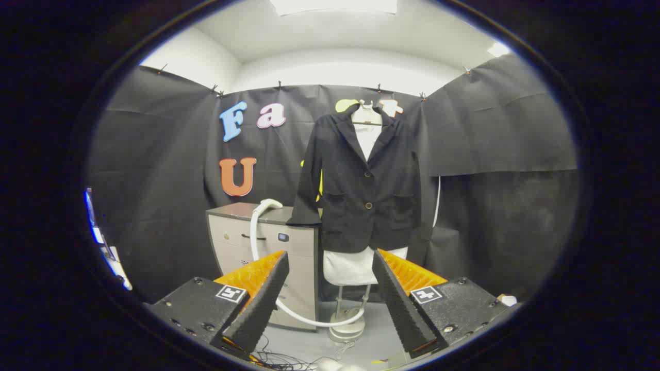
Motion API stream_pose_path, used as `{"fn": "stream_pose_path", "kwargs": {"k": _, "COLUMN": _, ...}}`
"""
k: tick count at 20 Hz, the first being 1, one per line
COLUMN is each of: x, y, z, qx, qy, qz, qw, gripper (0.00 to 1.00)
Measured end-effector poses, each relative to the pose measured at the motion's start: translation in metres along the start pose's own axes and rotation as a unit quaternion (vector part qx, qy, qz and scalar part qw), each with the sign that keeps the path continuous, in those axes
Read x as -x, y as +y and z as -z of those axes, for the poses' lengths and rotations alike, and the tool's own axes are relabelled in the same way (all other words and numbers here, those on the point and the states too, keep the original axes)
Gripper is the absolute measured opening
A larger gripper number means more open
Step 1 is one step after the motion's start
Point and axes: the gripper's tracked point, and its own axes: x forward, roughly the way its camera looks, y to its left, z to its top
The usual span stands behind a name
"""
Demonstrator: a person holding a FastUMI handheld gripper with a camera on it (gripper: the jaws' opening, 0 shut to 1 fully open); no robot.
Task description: Iron the clothes twice with a garment steamer, once on the left side and once on the right side.
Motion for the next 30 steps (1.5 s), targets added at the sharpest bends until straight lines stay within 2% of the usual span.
{"fn": "stream_pose_path", "kwargs": {"k": 24, "x": -0.001, "y": 0.043, "z": 0.012, "qx": 0.006, "qy": 0.025, "qz": -0.017, "qw": 1.0, "gripper": 1.0}}
{"fn": "stream_pose_path", "kwargs": {"k": 30, "x": -0.023, "y": 0.049, "z": 0.008, "qx": 0.005, "qy": 0.029, "qz": -0.014, "qw": 0.999, "gripper": 1.0}}
